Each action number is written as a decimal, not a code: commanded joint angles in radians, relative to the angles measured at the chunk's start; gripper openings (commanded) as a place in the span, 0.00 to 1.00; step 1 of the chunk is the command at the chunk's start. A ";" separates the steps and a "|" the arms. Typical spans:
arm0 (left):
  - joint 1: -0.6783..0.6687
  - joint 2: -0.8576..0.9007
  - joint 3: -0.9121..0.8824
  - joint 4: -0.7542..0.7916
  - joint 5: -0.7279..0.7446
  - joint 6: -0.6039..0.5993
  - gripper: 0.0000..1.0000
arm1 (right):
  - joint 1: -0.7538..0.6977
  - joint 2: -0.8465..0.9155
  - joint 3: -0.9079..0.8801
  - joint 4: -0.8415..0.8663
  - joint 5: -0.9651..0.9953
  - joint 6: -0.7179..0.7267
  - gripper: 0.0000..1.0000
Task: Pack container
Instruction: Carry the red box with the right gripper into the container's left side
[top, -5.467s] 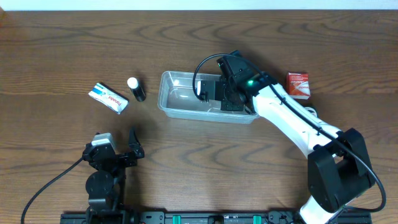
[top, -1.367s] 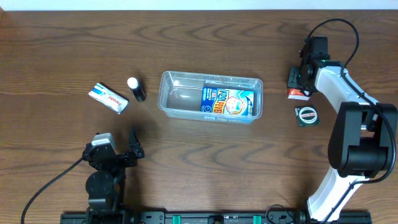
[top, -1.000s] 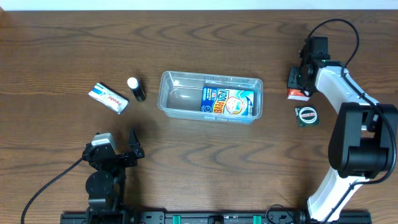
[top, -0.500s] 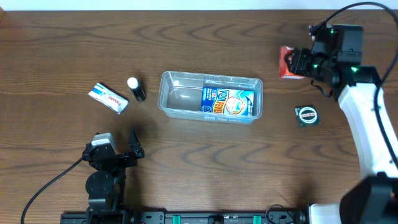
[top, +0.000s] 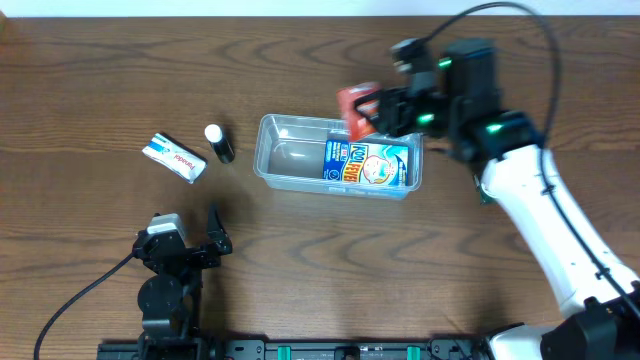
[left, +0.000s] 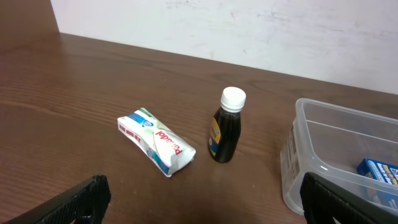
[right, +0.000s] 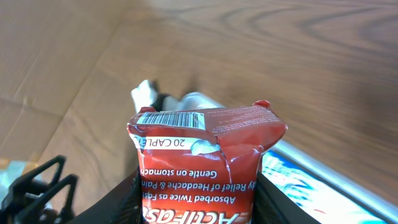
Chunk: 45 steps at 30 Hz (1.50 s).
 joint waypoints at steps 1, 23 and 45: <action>0.005 -0.005 -0.016 -0.036 0.009 0.013 0.98 | 0.106 0.012 0.002 0.022 0.156 0.060 0.47; 0.005 -0.005 -0.016 -0.035 0.009 0.013 0.98 | 0.446 0.326 0.002 0.260 0.760 0.304 0.51; 0.005 -0.005 -0.016 -0.035 0.009 0.013 0.98 | 0.444 0.443 0.002 0.303 0.804 0.624 0.55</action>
